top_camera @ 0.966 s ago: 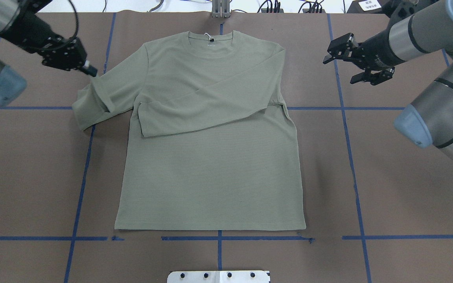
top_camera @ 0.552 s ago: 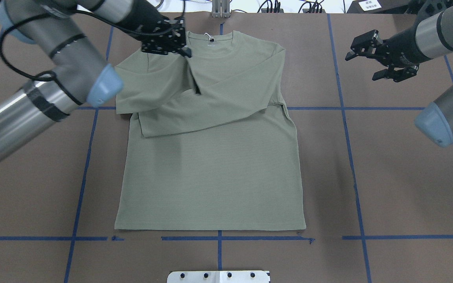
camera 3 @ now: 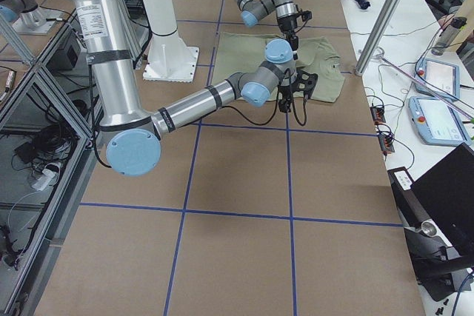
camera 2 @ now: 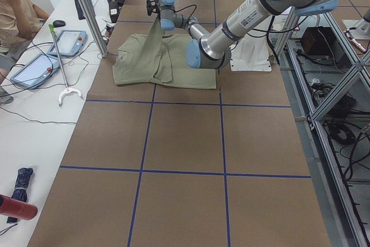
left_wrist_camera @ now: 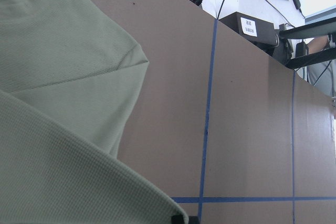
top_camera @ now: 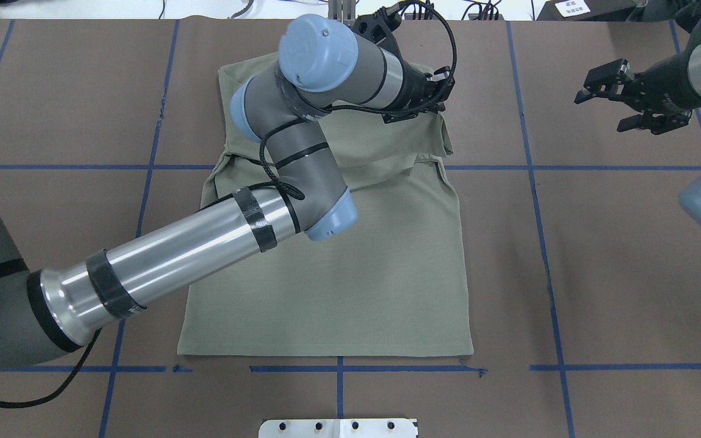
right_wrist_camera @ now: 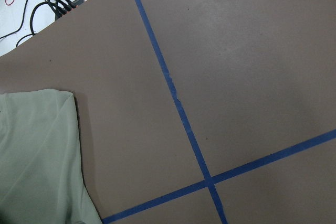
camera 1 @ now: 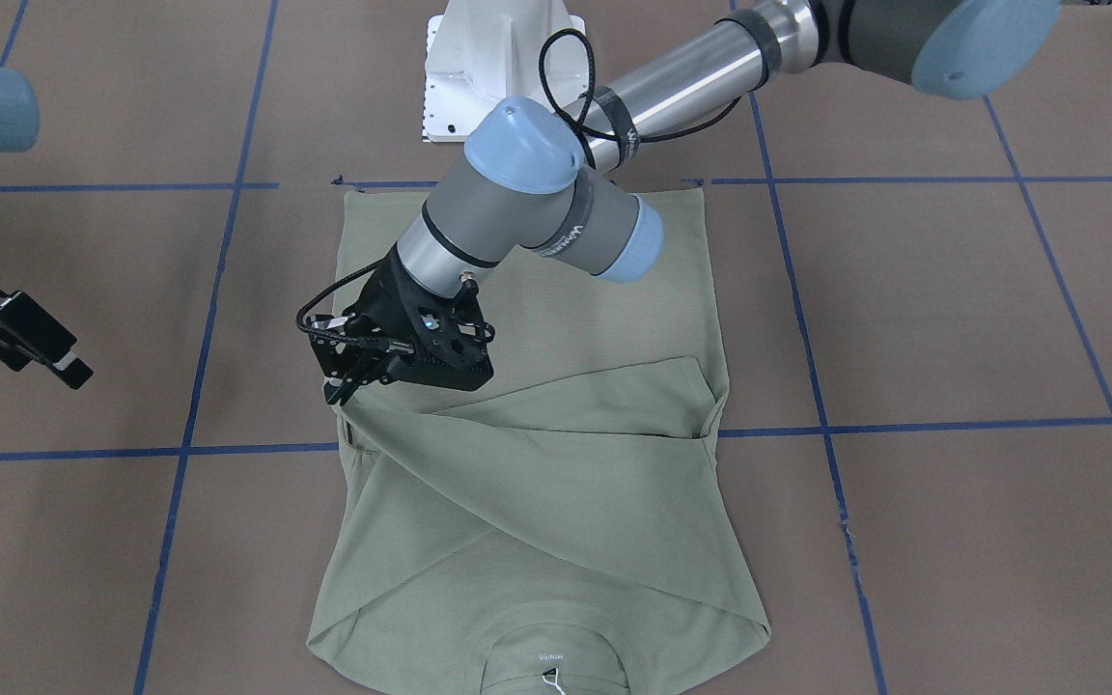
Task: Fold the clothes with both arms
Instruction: 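Fold the other sleeve across with the left gripper while the right gripper moves in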
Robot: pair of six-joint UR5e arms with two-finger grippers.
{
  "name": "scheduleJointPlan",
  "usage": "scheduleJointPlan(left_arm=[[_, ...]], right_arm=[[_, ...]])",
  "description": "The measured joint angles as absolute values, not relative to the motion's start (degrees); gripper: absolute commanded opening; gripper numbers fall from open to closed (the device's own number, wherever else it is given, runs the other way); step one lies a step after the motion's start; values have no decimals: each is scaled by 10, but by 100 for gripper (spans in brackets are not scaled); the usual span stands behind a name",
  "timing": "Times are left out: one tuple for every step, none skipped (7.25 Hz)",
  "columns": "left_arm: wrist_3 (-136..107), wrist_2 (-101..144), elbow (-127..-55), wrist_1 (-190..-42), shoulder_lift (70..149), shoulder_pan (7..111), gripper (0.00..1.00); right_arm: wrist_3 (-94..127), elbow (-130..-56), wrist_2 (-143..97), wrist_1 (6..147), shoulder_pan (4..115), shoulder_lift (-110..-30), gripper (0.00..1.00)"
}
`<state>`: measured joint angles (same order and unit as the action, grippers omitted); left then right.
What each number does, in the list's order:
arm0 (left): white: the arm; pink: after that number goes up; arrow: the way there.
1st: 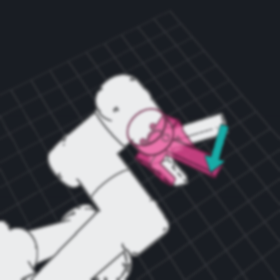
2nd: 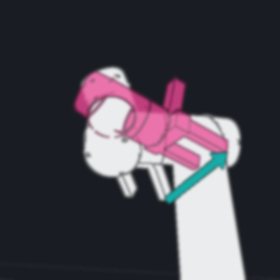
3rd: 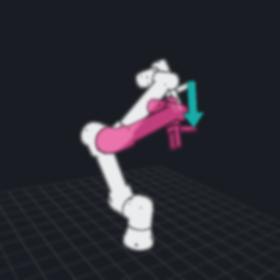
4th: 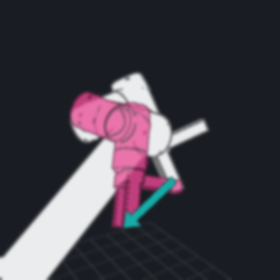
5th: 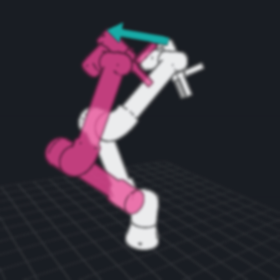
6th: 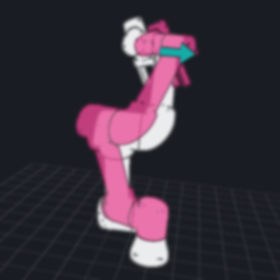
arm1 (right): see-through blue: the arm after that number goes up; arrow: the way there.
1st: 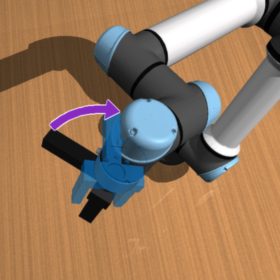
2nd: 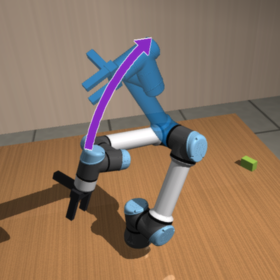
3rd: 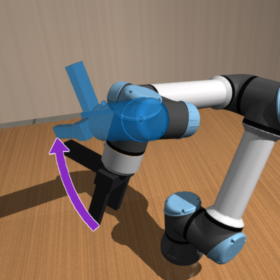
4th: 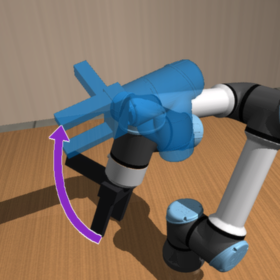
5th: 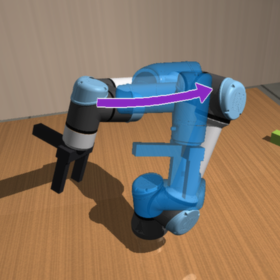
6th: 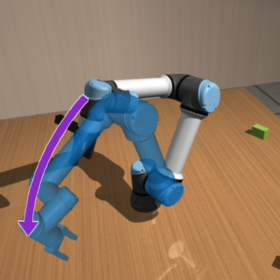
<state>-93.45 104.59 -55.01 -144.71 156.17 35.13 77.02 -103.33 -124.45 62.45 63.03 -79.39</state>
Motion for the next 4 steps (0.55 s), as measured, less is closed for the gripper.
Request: scheduleJointPlan(left_arm=[[-939,1028,-522,-1465,1573,342,89],[-946,1018,-512,-1471,1580,338,89],[-962,1016,-521,-1471,1580,337,87],[-979,1019,-557,-1463,1565,337,86]], right_arm=[[770,-1033,-1242,625,631,-798,100],[772,-1033,-1240,625,630,-799,100],[779,-1038,-1239,624,624,-799,100],[801,-1049,-1229,624,600,-797,100]])
